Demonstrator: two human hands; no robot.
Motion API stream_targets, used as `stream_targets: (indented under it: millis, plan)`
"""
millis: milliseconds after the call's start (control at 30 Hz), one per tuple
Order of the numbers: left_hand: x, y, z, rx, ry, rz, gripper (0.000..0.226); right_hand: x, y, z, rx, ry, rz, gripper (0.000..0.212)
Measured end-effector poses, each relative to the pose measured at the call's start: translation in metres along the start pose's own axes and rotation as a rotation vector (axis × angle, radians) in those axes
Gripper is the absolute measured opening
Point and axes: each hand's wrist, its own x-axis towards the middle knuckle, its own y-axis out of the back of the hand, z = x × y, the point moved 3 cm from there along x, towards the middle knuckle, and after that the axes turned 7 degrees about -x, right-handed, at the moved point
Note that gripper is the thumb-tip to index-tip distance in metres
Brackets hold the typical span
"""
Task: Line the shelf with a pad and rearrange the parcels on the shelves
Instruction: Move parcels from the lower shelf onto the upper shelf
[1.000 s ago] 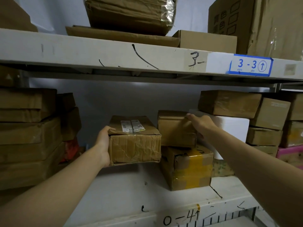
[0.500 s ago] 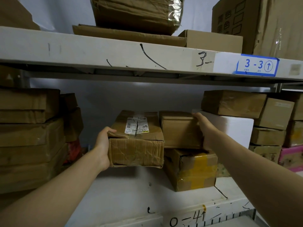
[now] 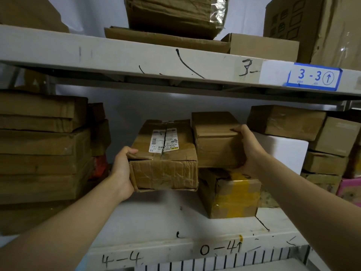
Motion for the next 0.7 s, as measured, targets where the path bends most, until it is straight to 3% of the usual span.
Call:
stream_targets:
  millis: [133, 300, 700]
  plan:
    - [-0.022, 0.002, -0.006, -0.01, -0.027, 0.016, 0.034, -0.014, 0.006, 0.002, 0.029, 0.041, 0.005, 0.054]
    - [-0.065, 0.01, -0.02, -0.029, -0.037, 0.052, 0.035, -0.038, 0.02, 0.009, 0.091, 0.038, -0.041, 0.061]
    - [-0.189, 0.076, -0.043, -0.008, -0.094, 0.131, 0.046, -0.115, 0.019, 0.045, 0.145, 0.001, -0.281, 0.06]
